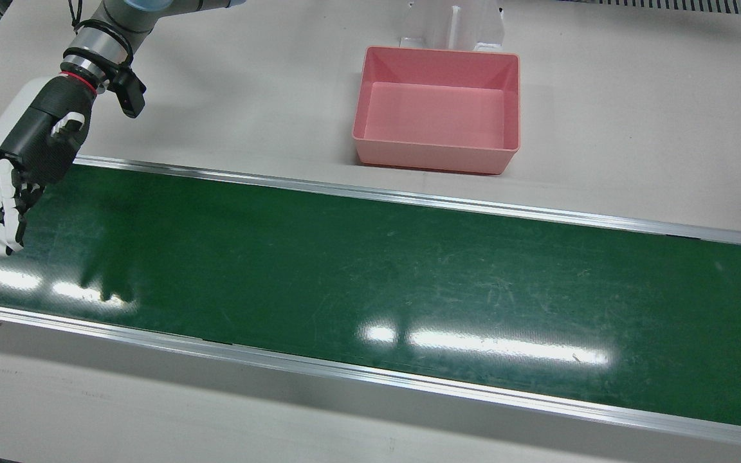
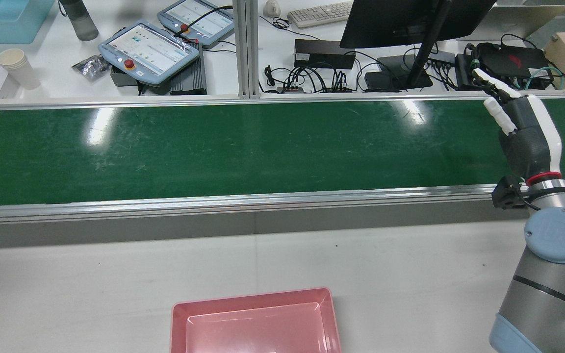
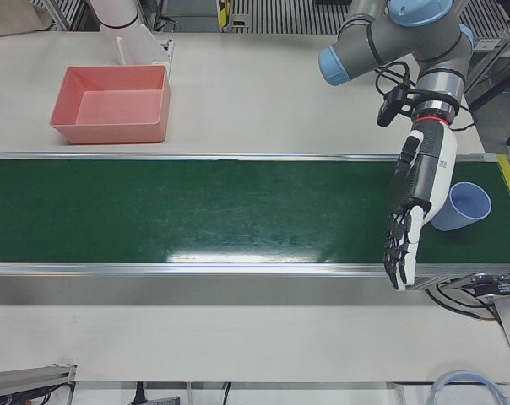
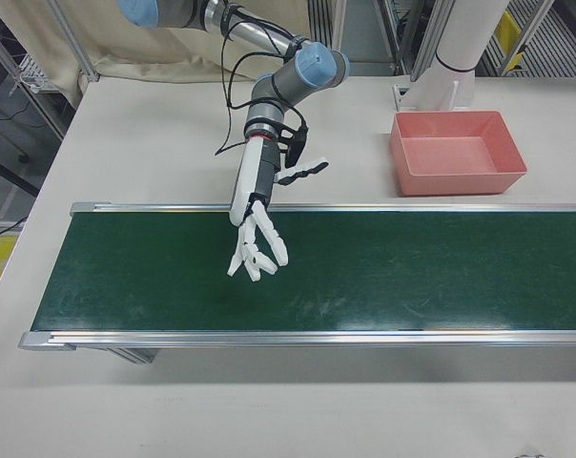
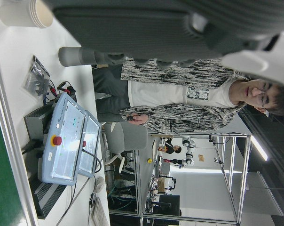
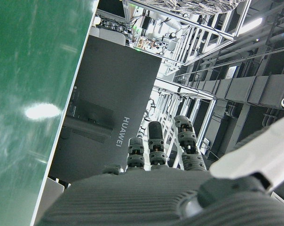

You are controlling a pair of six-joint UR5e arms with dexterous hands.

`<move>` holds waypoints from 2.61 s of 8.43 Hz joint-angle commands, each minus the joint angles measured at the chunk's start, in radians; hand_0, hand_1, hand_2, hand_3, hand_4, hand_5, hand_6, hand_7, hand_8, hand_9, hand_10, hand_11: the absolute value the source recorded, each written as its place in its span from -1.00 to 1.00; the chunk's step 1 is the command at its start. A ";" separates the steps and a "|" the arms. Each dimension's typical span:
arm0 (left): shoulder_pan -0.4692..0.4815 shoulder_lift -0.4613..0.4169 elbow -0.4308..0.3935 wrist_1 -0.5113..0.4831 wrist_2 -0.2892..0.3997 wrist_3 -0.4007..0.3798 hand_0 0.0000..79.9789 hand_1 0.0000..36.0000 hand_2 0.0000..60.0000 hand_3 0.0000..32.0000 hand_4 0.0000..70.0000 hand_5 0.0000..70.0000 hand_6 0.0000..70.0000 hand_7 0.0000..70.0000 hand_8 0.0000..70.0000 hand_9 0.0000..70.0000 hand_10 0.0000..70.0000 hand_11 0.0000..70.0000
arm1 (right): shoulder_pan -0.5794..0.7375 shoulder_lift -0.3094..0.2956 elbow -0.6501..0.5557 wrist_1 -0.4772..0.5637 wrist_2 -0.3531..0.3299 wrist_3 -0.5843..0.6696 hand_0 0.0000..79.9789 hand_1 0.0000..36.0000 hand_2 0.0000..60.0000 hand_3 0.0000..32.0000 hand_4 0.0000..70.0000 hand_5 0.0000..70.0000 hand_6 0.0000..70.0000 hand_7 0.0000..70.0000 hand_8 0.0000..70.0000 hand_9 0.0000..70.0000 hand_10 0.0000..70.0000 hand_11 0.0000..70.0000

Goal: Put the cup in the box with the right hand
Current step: 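Lower the open right hand toward the conveyor belt surface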

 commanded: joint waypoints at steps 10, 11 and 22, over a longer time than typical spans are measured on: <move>0.000 0.000 0.000 0.000 -0.001 0.000 -1.00 -1.00 -1.00 -1.00 -1.00 -1.00 -1.00 -1.00 -1.00 -1.00 -1.00 -1.00 | 0.012 0.037 -0.024 0.014 -0.100 0.024 0.17 -0.09 -0.56 -1.00 -1.00 -0.86 -0.80 -0.28 -0.85 -0.63 -0.96 -0.89; 0.000 0.000 0.000 0.000 0.000 0.000 -1.00 -1.00 -1.00 -1.00 -1.00 -1.00 -1.00 -1.00 -1.00 -1.00 -1.00 -1.00 | 0.012 0.043 -0.024 0.015 -0.106 0.009 0.17 -0.09 -0.55 -1.00 -1.00 -0.86 -0.81 -0.31 -0.86 -0.65 -0.97 -0.91; 0.000 0.000 -0.002 0.001 0.000 0.000 -1.00 -1.00 -1.00 -1.00 -1.00 -1.00 -1.00 -1.00 -1.00 -1.00 -1.00 -1.00 | 0.021 0.240 -0.140 0.015 -0.154 -0.086 0.10 -0.21 -0.39 -1.00 -1.00 -0.89 -0.83 -0.35 -0.87 -0.69 -1.00 -0.98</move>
